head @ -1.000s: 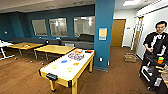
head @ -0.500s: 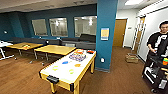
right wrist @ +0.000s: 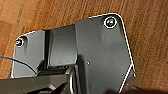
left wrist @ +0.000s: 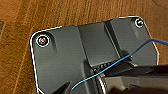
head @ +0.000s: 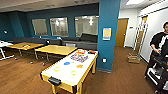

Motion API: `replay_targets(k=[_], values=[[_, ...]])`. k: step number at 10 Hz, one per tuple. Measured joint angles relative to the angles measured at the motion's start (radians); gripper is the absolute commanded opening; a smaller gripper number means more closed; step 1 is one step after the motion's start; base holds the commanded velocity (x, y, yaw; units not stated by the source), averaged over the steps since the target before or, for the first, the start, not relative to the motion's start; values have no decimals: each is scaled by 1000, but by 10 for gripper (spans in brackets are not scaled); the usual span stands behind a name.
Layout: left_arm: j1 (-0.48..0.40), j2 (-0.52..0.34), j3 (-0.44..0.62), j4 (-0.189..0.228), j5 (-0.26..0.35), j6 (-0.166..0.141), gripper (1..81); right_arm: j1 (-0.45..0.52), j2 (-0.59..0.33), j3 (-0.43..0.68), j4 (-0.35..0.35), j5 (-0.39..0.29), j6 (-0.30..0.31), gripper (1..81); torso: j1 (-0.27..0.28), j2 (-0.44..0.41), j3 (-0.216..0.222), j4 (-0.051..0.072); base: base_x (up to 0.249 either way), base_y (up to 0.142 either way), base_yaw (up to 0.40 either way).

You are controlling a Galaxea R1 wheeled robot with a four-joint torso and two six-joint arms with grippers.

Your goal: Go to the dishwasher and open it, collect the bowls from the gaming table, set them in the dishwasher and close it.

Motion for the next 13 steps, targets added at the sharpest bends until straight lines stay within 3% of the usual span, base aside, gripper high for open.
replay_targets(k=[13], values=[[1, 0, -2, 0, 1, 0, 811, -5, 3, 1, 0, 0, 0, 811, 0, 0, 0, 0, 87, 110, 0]])
